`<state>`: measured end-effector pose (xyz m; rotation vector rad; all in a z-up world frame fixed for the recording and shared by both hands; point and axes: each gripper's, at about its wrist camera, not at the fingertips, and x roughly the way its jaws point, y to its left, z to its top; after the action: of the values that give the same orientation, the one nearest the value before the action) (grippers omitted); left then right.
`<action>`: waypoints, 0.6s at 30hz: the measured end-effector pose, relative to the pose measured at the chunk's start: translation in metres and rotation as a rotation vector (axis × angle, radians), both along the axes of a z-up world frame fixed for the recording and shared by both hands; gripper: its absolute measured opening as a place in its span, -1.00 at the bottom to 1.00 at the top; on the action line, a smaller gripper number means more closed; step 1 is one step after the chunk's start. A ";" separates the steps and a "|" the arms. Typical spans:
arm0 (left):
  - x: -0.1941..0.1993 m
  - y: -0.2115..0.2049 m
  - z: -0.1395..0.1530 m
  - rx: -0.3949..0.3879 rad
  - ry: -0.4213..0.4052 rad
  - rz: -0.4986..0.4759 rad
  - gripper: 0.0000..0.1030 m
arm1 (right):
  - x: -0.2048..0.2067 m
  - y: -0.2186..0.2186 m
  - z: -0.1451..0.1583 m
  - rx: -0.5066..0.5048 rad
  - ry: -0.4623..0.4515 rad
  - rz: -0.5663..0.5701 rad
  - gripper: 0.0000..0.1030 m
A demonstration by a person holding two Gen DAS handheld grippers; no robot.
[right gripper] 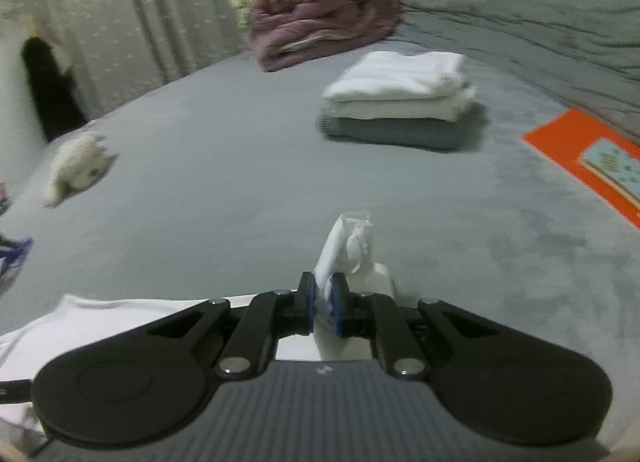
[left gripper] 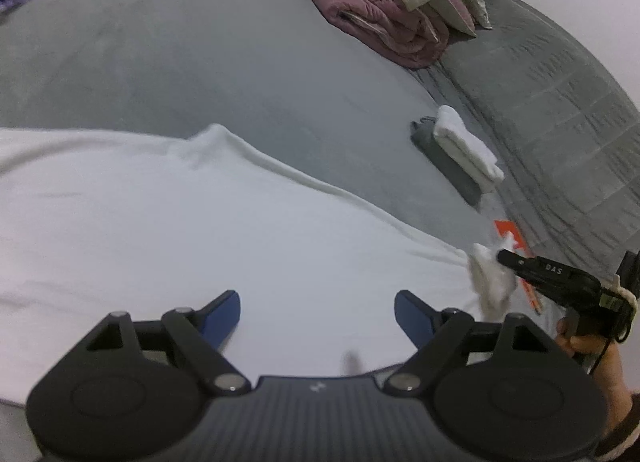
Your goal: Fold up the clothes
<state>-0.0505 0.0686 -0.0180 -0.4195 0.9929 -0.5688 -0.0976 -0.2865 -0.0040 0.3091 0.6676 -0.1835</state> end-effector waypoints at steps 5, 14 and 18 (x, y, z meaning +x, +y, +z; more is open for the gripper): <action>0.007 -0.010 -0.008 -0.077 0.046 -0.001 0.66 | 0.005 0.033 0.003 0.045 -0.009 0.097 -0.79; 0.020 -0.025 -0.020 -0.194 0.102 0.015 0.66 | 0.017 0.089 -0.015 0.145 0.005 0.277 -0.79; 0.027 -0.030 -0.027 -0.259 0.128 0.015 0.66 | 0.018 0.105 -0.028 0.171 0.022 0.321 -0.80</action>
<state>-0.0235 0.0390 -0.0452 -0.7003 1.0412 -0.6661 -0.0794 -0.1815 -0.0325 0.3592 0.7464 0.1776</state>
